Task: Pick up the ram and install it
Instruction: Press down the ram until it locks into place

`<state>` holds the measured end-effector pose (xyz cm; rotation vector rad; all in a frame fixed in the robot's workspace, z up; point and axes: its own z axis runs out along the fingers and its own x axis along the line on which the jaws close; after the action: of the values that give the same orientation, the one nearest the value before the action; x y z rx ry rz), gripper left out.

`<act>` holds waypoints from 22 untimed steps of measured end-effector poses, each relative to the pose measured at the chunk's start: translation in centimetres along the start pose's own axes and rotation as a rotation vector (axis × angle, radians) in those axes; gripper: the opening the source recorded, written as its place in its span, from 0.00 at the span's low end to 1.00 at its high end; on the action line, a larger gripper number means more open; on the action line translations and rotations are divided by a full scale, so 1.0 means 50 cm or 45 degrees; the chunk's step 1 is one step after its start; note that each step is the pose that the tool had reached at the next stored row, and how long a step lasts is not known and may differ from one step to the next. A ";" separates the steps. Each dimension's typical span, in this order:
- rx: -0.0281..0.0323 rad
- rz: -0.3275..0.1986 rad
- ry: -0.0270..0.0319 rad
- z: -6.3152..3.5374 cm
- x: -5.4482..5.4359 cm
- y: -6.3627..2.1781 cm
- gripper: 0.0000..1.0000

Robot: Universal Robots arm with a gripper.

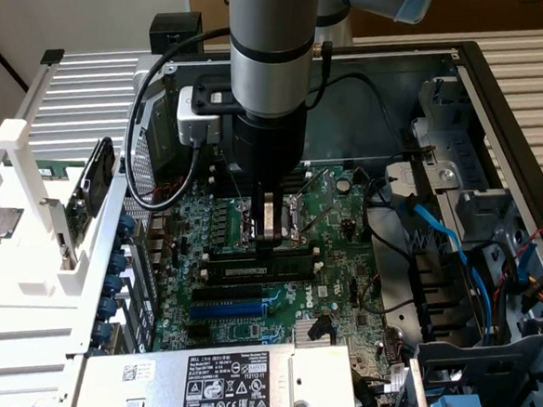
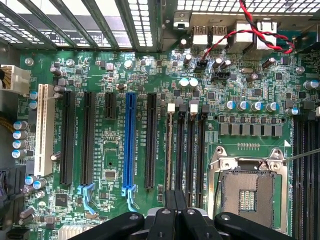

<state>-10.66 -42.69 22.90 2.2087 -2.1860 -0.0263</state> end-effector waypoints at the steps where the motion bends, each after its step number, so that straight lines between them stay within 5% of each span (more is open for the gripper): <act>1: 0.0000 0.000 -0.0006 0.000 0.000 0.000 0.10; 11: -0.0012 0.000 -0.0047 0.004 0.000 0.000 0.10; 22: -0.0081 0.004 -0.0084 -0.033 0.000 0.001 0.10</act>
<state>-10.65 -42.69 24.55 2.2054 -2.1892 -0.0404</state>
